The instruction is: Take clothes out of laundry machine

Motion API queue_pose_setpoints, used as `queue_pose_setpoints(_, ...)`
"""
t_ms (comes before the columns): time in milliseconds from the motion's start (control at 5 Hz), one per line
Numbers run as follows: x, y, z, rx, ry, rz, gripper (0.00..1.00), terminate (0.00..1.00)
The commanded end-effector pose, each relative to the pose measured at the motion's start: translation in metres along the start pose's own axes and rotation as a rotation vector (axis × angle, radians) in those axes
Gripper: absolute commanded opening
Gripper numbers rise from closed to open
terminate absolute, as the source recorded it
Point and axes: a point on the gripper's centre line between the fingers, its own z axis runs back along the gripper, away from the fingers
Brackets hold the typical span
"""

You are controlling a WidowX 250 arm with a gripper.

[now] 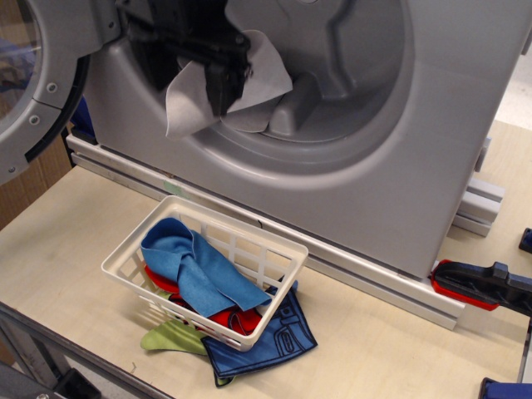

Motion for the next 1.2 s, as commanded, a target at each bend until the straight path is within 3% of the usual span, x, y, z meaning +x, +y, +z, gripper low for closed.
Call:
queue_pose_setpoints(0,0.034,0.017,0.004,0.094,-0.11,-0.075,1.0,0.0)
queue_pose_setpoints(600,0.052,0.028,-0.038,0.051,-0.169,-0.101,1.0,0.0)
queue_pose_setpoints(800,0.063,0.031,-0.055,0.016,-0.164,-0.094,1.0,0.0)
queue_pose_setpoints(1000,0.066,0.028,-0.079,0.006,-0.086,-0.101,1.0,0.0)
